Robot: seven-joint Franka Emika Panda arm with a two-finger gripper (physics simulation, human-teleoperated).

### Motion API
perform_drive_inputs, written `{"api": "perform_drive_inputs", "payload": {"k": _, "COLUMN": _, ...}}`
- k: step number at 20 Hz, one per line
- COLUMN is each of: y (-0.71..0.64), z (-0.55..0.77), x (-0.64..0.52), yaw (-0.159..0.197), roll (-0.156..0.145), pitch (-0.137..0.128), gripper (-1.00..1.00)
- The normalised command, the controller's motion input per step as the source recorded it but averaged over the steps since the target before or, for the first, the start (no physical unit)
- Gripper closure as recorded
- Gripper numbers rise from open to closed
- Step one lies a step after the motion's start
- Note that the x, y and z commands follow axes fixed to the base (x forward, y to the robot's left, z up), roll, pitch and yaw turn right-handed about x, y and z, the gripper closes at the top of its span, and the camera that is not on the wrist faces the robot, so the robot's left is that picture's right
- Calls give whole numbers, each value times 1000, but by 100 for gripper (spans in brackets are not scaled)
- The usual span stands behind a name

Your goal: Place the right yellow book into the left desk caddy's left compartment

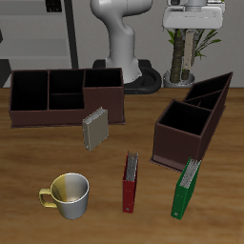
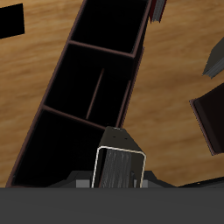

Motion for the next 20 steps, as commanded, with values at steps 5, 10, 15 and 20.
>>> {"api": "perform_drive_inputs", "payload": {"k": 5, "y": 321, "z": 23, "x": 83, "yaw": 7, "roll": 70, "pitch": 0, "gripper": 100}}
{"api": "perform_drive_inputs", "payload": {"k": 10, "y": 306, "z": -46, "x": 163, "yaw": 5, "roll": 31, "pitch": 16, "gripper": 100}}
{"api": "perform_drive_inputs", "payload": {"k": 15, "y": 218, "z": -71, "x": 32, "yaw": -10, "roll": 51, "pitch": 22, "gripper": 100}}
{"api": "perform_drive_inputs", "payload": {"k": 20, "y": 89, "z": -112, "x": 0, "yaw": -4, "roll": 26, "pitch": 13, "gripper": 100}}
